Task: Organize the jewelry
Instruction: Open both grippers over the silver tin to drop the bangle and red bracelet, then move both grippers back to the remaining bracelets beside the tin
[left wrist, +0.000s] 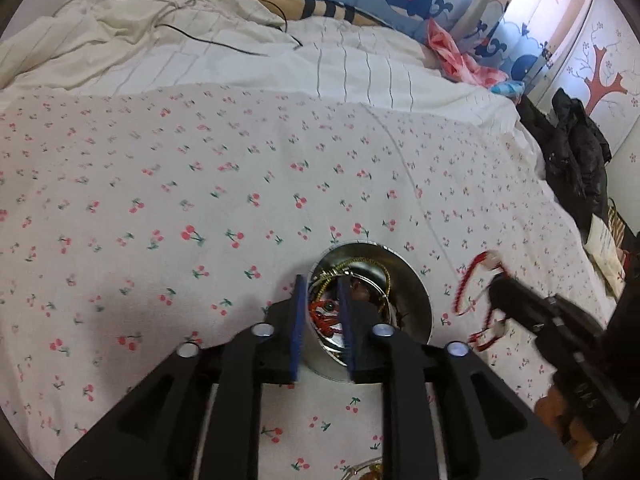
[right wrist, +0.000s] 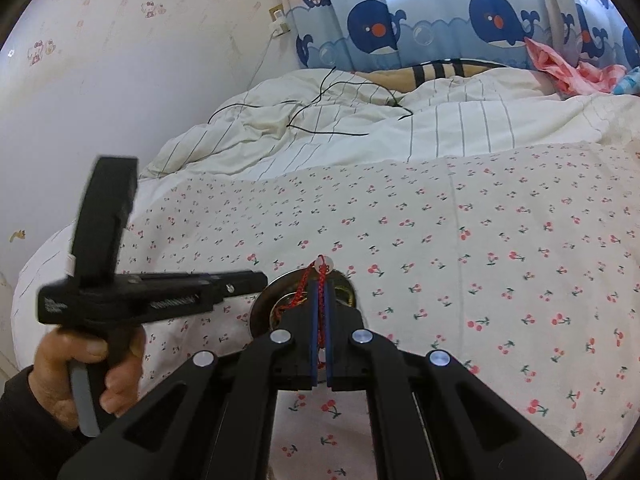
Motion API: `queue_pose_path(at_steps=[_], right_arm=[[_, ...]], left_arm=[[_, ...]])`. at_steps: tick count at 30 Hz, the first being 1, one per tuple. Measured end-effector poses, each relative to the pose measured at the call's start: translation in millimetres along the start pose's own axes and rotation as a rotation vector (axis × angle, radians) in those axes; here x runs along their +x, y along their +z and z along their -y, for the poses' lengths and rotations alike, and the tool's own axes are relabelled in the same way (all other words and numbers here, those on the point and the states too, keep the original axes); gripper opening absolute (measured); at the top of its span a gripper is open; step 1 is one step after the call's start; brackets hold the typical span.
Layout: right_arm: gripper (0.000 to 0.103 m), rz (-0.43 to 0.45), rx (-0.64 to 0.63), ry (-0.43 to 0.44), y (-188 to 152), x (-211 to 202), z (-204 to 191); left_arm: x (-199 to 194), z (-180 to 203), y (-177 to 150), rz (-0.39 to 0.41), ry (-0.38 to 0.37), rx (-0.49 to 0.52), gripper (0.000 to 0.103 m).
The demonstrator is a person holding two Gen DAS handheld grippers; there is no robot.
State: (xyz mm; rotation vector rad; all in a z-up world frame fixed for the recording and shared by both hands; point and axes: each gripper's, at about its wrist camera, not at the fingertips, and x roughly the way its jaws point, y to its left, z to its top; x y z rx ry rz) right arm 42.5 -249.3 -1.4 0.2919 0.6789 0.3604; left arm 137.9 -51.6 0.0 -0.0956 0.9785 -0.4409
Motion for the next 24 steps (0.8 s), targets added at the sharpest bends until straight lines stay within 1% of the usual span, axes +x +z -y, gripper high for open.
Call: queue_pose_path(at_steps=[1,4,7,10,12,14,16,17,18,19,21,23,24], right_arm=[[0.003,-0.004,0.000,0.004,0.2,2.2,-1.1],[0.003,-0.020,0.000,0.022,0.6,11.6,-7.2],[0.003,-0.035,-0.009,0.027,3.0,23.4,-16.0],[0.003,-0.057,-0.012,0.022,2.6,37.7,-21.9],[0.003,-0.076,-0.009,0.013,0.8,46.8,-23.1],[0.003,-0.103,-0.004,0.002,-3.1,57.3,-22.1],[0.004,-0.147,-0.009,-0.026,-7.8,68.1,-20.5],[0.025,-0.159,-0.009,-0.041,-10.4,71.4,-19.1],[0.059,-0.150,-0.004,-0.042,-12.3,71.0,-17.4],[0.066,-0.110,0.008,-0.046,-13.5,64.3,-15.8],[0.067,-0.035,0.000,-0.076,-14.2,42.9,-16.9],[0.068,0.032,0.002,-0.074,-14.2,17.3,-17.1],[0.070,0.047,0.003,-0.078,-15.6,3.8,-16.6]], left_arm=[[-7.4,-3.0,0.1,0.012,0.001,-0.010,0.028],[-25.5,-9.4,-3.6,0.036,0.000,-0.029,0.036],[-43.5,-16.7,-16.9,0.052,0.024,-0.031,0.042],[-52.9,-25.2,-37.9,0.054,0.051,-0.039,0.047],[-50.1,-31.4,-51.3,0.033,0.052,-0.050,0.047],[-42.2,-35.1,-55.8,0.004,0.044,-0.065,0.047],[-38.9,-34.6,-56.0,0.001,0.045,-0.061,0.047],[-39.1,-32.6,-56.7,0.003,0.045,-0.053,0.047],[-39.0,-30.1,-57.4,0.001,0.044,-0.039,0.049],[-39.1,-29.0,-57.7,-0.001,0.045,-0.029,0.052],[-40.0,-25.3,-58.6,0.001,0.051,-0.014,0.056],[-40.2,-23.0,-59.7,-0.006,0.045,-0.007,0.056],[-40.3,-22.3,-60.3,-0.010,0.045,-0.002,0.057]])
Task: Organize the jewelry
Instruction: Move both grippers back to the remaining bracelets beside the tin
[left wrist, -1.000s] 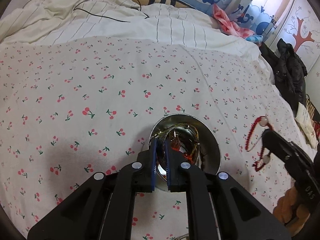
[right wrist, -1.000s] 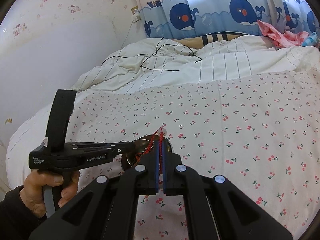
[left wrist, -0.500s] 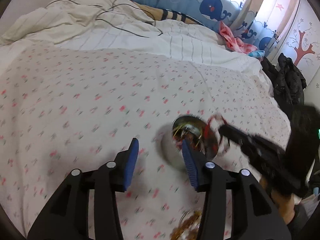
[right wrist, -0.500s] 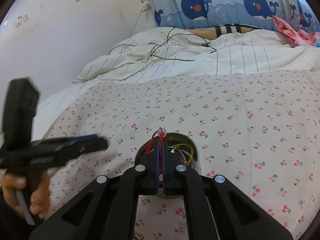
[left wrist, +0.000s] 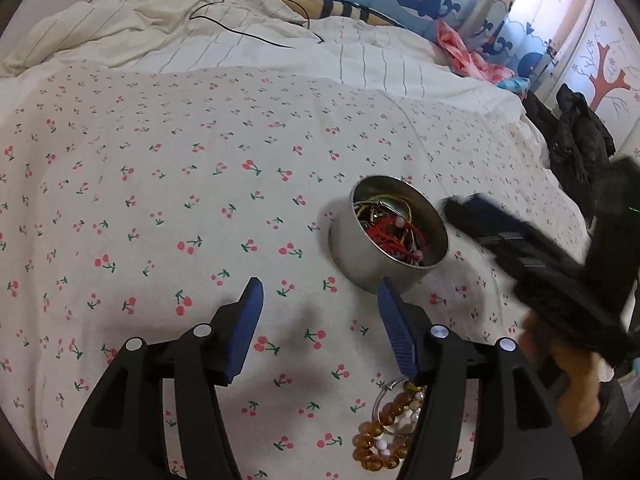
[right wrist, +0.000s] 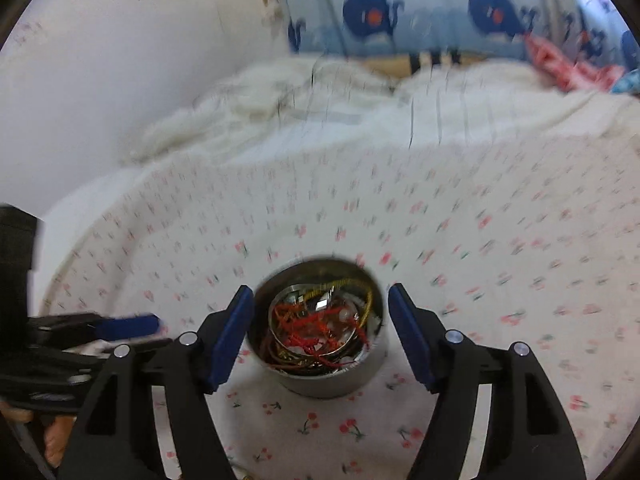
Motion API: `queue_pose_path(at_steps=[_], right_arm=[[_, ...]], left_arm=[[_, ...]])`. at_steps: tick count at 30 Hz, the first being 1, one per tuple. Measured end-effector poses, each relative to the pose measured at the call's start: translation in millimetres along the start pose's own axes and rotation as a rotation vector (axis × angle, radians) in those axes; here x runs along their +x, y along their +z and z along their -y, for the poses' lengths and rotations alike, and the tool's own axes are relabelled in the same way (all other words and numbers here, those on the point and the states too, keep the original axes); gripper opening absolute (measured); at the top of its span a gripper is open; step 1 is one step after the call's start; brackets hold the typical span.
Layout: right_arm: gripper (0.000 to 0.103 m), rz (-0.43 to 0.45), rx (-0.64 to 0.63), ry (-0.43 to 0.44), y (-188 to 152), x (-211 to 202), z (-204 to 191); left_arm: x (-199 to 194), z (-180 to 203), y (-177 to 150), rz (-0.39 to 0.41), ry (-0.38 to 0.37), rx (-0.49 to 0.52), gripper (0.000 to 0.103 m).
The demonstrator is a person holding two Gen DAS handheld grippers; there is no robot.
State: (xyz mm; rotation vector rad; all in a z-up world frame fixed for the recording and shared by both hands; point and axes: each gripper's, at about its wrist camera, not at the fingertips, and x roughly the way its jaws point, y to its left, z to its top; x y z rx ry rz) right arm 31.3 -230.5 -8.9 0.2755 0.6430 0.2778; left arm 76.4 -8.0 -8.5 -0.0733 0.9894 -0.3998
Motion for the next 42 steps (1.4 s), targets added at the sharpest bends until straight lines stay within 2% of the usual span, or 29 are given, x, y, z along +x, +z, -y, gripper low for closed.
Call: queue_pose_path(at_steps=[4,7,9,10,12,13,15,21,22,25,26,27,30,34,37,40,42], right_arm=[[0.070,-0.071,-0.030,0.018,-19.4,-34.2,0.9],[0.069,-0.144,-0.082,0.041,-52.1,-51.1,-1.8],[0.053,-0.191,-0.069,0.048,-68.6,-49.6,-1.3],[0.050,-0.215,-0.062,0.058,-74.1,-45.8,-2.9],[0.035,-0.269,-0.088,0.070,-81.3,-33.4,-11.4],[0.034,-0.275,-0.109,0.069,-83.0,-32.2,-17.3],[0.033,-0.278,-0.137,0.090,-84.5,-32.5,-26.1],[0.033,-0.330,-0.162,0.074,-96.0,-21.2,-32.8],[0.032,-0.336,-0.166,0.075,-98.2,-19.6,-35.1],[0.020,-0.332,-0.188,0.068,-99.7,-18.2,-39.3],[0.011,-0.329,-0.196,0.061,-99.8,-19.0,-39.2],[0.009,-0.323,-0.199,0.065,-98.8,-20.2,-38.9],[0.009,-0.274,-0.179,0.070,-89.9,-29.7,-33.7],[0.009,-0.232,-0.142,0.039,-77.9,-37.5,-18.5],[0.009,-0.215,-0.121,0.000,-70.7,-41.3,-7.0],[0.009,-0.239,-0.116,-0.065,-69.8,-35.1,2.5],[0.009,-0.262,-0.112,-0.104,-72.5,-29.8,8.5]], left_arm=[[-4.1,0.0,-2.7,-0.001,0.021,0.011,0.059],[-6.7,-6.3,-21.5,-0.020,0.024,-0.008,0.064],[-1.9,-13.6,-39.7,-0.066,0.033,-0.034,0.064],[1.7,-14.8,-45.5,-0.091,0.028,-0.046,0.064],[10.0,-11.0,-46.9,-0.137,-0.008,-0.039,0.064],[12.0,-7.7,-47.1,-0.144,-0.025,-0.028,0.064],[13.5,-2.9,-48.0,-0.140,-0.015,-0.012,0.064],[16.8,-2.5,-44.9,-0.138,0.021,-0.009,0.065],[16.9,-2.0,-44.8,-0.136,0.024,-0.008,0.065],[15.7,0.8,-41.4,-0.129,0.031,0.003,0.068],[15.5,1.9,-40.1,-0.128,0.035,0.010,0.068],[14.8,3.1,-40.1,-0.129,0.040,0.020,0.068],[11.4,8.2,-40.5,-0.133,0.061,0.072,0.069],[5.4,19.1,-47.8,-0.166,0.064,0.202,0.069],[6.4,28.1,-62.2,-0.230,0.025,0.318,0.069],[15.3,31.9,-74.6,-0.276,0.024,0.363,0.069],[15.4,33.0,-76.7,-0.276,0.006,0.364,0.069]])
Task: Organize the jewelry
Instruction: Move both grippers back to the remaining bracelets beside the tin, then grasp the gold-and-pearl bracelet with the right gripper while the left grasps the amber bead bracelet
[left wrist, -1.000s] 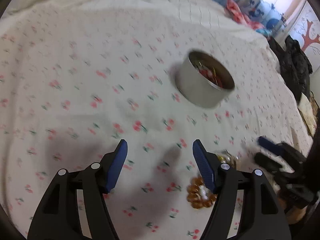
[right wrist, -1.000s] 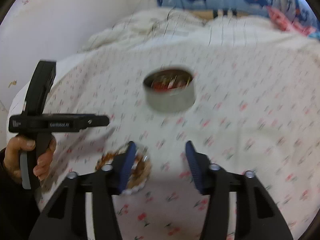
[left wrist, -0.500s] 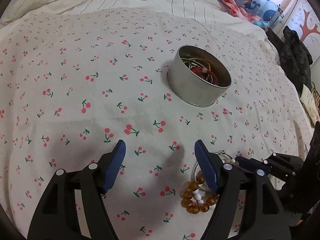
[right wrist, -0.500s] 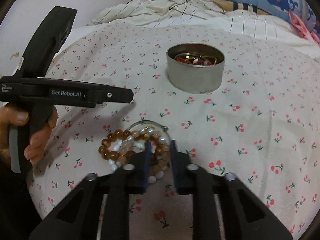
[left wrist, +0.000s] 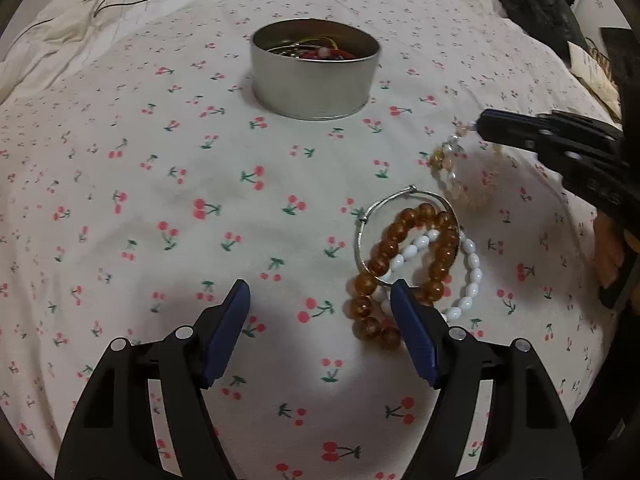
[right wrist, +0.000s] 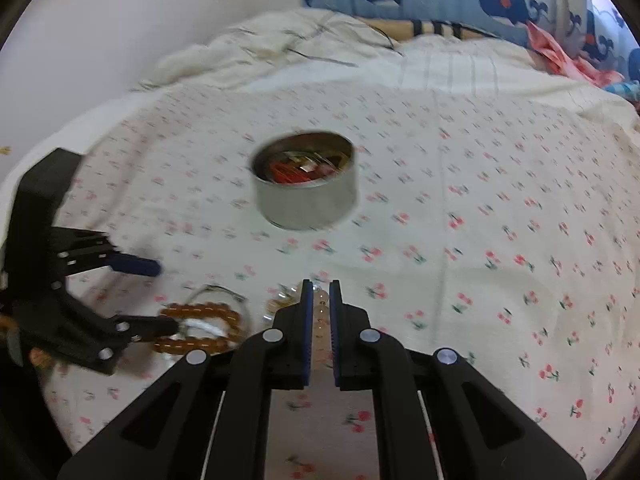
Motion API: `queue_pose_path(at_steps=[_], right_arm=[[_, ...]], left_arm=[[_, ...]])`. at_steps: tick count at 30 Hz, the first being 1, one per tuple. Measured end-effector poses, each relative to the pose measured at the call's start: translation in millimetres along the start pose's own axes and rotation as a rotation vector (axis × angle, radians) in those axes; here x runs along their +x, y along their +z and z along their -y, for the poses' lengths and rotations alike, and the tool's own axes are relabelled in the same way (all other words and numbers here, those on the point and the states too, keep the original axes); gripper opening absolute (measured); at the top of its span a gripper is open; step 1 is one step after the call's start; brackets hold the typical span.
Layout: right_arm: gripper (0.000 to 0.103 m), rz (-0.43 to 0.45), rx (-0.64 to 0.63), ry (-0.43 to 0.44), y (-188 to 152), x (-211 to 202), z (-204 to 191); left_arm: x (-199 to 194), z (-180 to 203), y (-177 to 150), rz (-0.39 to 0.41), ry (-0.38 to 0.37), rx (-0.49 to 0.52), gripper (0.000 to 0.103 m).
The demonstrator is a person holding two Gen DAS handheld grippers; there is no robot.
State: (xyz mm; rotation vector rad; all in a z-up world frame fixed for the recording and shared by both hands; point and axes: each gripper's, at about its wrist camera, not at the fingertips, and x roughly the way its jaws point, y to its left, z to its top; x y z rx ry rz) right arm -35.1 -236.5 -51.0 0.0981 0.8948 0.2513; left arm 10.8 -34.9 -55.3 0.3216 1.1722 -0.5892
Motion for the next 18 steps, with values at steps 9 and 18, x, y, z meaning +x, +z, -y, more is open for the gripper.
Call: queue_pose_path(at_steps=[9,18], right_arm=[[0.009,-0.047,0.049,-0.031,-5.0,13.7,12.9],[0.029,-0.043,0.102,-0.019,-4.8,13.6,21.6]], left_arm=[[-7.2,-17.8,-17.0,0.036,-0.142,-0.075,0.022],[-36.9,-37.9,-19.7,0.154,-0.166,-0.143,0.010]])
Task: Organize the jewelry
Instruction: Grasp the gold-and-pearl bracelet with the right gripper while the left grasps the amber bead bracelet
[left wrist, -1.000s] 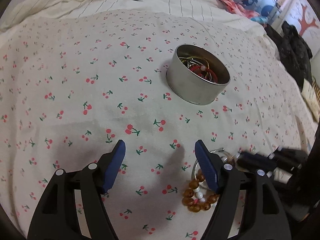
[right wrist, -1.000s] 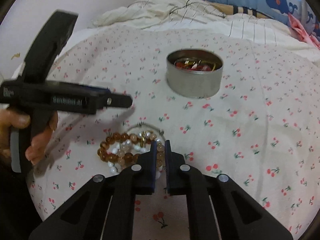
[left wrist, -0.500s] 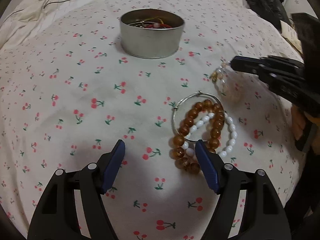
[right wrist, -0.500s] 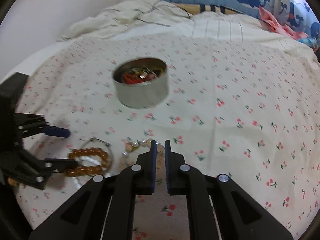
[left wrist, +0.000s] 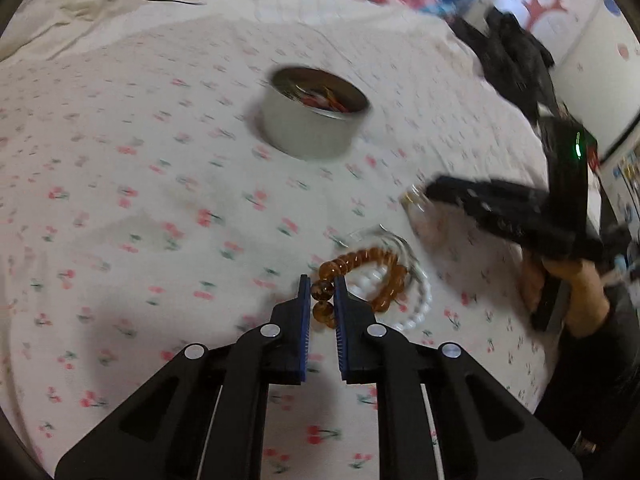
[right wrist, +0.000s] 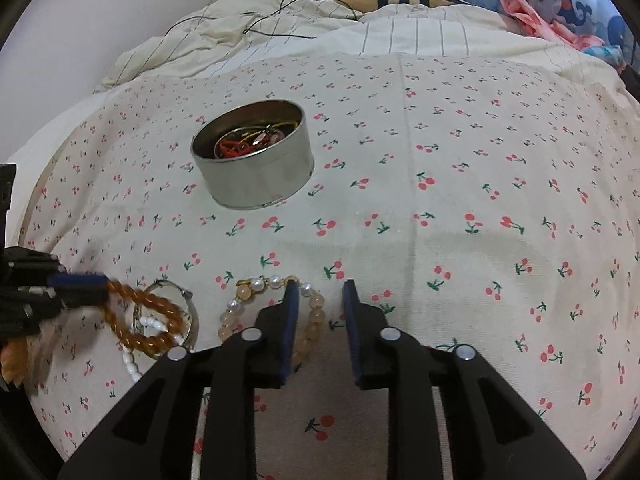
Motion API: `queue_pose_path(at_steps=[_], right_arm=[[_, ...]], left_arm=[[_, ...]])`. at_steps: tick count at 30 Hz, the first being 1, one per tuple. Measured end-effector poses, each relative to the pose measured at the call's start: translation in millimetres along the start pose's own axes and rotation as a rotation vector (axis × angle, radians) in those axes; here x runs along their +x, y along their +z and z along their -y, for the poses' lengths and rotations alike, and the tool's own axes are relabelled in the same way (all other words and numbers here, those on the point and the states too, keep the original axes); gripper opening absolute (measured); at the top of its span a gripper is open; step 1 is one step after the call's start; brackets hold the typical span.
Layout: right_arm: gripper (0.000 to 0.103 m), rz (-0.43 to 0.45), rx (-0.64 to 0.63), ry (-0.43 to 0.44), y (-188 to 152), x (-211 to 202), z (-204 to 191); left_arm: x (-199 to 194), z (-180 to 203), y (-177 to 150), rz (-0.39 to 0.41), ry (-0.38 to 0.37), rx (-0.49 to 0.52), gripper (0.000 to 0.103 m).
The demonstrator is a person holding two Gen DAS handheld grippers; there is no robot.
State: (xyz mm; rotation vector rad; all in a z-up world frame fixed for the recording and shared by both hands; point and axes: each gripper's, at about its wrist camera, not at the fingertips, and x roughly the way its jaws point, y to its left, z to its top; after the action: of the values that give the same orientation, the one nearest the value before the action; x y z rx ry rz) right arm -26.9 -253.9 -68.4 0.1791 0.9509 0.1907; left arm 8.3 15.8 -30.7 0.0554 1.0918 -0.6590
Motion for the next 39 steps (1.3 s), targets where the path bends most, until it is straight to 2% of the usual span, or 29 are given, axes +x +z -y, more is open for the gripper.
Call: queue_pose_path(at_steps=[1,3,6,8,9,10,11,13,15,17,18,19,21,23,26,29,30,31,32,33,39], right_arm=[[0.033,0.001,0.006,0.002,0.3,-0.2,1.0],[0.038,-0.001,0.014,0.013,0.9,-0.5,1.8],[0.044,-0.014,0.005,0.011,0.6,0.3,0.1],[0.048,-0.020,0.006,0.016,0.4,0.8,-0.6],[0.052,-0.026,0.002,0.019,0.0,1.7,-1.6],[0.054,-0.035,-0.009,0.018,-1.0,3.4,-3.6],[0.056,-0.039,-0.020,0.012,-2.0,5.0,-6.5],[0.058,-0.047,-0.057,-0.012,-3.8,8.2,-13.2],[0.060,-0.048,-0.085,-0.025,-5.1,9.2,-18.1],[0.060,-0.051,-0.106,-0.024,-6.3,9.8,-21.6],[0.055,-0.052,-0.121,-0.015,-7.0,9.6,-24.3],[0.048,-0.055,-0.130,-0.007,-7.6,9.7,-25.5],[0.021,-0.051,-0.160,-0.008,-8.0,8.7,-30.6],[0.010,-0.035,-0.171,-0.016,-7.6,6.5,-32.0],[0.010,0.000,-0.152,-0.019,-4.6,1.2,-28.7],[0.010,0.013,-0.127,-0.023,-2.4,-2.0,-23.0],[0.011,0.007,-0.112,-0.020,-1.6,-1.2,-20.2],[0.017,-0.003,-0.100,-0.015,-0.8,-0.1,-17.9],[0.048,-0.014,-0.087,-0.010,-1.1,1.6,-16.1],[0.073,-0.004,-0.074,-0.013,-2.0,1.3,-15.2],[0.074,-0.037,-0.115,0.000,-6.7,8.2,-25.3]], left_arm=[[-1.1,-8.2,0.3,0.007,0.024,-0.029,0.010],[7.2,-9.8,2.7,-0.023,0.022,-0.039,0.010],[22.2,-4.7,-2.5,-0.081,0.099,0.008,0.014],[26.9,-1.8,-2.4,-0.088,0.113,0.032,0.023],[27.4,-0.4,-2.2,-0.084,0.119,0.039,0.034],[28.2,0.8,-1.5,-0.077,0.129,0.039,0.051],[30.7,2.4,-1.2,-0.068,0.152,0.037,0.057],[36.0,5.1,-1.2,-0.070,0.186,0.051,0.059],[37.7,7.6,-1.1,-0.067,0.196,0.061,0.058],[38.9,10.3,0.3,-0.066,0.175,0.065,0.034],[37.5,9.6,1.5,-0.065,0.161,0.059,0.017],[36.8,9.0,2.9,-0.060,0.152,0.053,0.010],[32.5,5.6,6.1,-0.021,0.185,0.032,0.010],[25.6,-3.9,10.8,0.027,0.211,-0.020,0.010],[13.5,-24.3,16.1,0.092,0.234,-0.123,0.010],[16.7,-33.2,16.9,0.082,0.274,-0.153,0.010],[19.7,-34.0,19.5,0.075,0.290,-0.154,0.011],[20.8,-34.7,17.4,0.066,0.301,-0.152,0.011],[24.0,-32.9,17.1,0.052,0.309,-0.140,0.011],[25.3,-30.8,17.7,0.045,0.320,-0.128,0.011],[24.7,-25.2,19.0,0.057,0.370,-0.094,0.021]])
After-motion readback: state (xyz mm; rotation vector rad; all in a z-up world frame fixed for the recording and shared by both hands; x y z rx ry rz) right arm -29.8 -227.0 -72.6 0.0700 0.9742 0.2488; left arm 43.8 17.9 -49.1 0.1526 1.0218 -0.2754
